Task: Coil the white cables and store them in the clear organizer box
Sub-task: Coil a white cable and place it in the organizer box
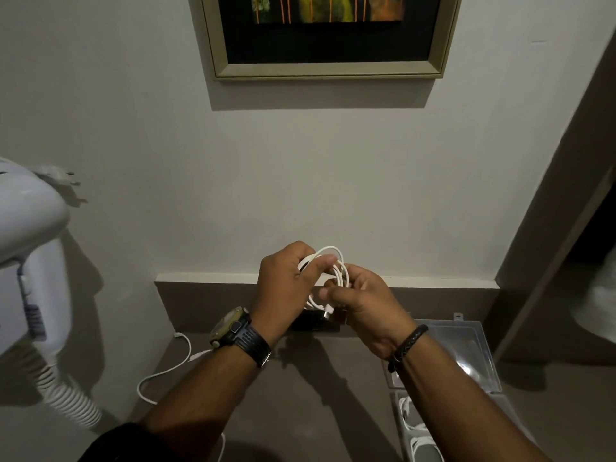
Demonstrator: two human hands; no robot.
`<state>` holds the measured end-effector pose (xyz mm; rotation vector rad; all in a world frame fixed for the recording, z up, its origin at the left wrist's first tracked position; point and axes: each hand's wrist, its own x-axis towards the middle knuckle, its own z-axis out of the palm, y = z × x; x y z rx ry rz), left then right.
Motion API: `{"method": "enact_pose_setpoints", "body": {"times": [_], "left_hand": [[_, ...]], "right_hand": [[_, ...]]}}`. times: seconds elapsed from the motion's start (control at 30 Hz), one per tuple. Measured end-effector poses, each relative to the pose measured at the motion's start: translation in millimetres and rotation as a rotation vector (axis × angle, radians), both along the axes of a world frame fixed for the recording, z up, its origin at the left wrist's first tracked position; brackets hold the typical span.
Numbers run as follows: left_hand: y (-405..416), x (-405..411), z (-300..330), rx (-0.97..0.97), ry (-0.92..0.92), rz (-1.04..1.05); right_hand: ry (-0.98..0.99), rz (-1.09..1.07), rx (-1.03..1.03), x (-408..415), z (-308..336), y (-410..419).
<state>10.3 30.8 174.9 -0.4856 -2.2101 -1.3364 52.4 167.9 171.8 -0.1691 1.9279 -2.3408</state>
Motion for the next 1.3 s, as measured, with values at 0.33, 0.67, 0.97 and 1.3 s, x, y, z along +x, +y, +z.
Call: {"method": "enact_pose_setpoints", "body": {"times": [0.33, 0.67, 0.97, 1.3], "left_hand": [[-13.1, -18.7, -4.6, -0.003, 0.015, 0.112], [31.4, -2.8, -30.2, 0.399, -0.573, -0.281], [115.8, 25.9, -80.6, 0.519, -0.875, -0.5], [227.6, 43.9, -143.8, 0.143, -1.006, -0.53]], "right_hand": [[0.236, -0.389, 0.701, 0.1, -11.8, 16.8], [-0.076, -0.149, 0.393, 20.1, -32.4, 57.6], [-0.215, -0.08, -0.063, 67.0, -60.7, 120.8], [-0.284, -0.589, 0.207, 97.6, -125.0, 208.3]]}}
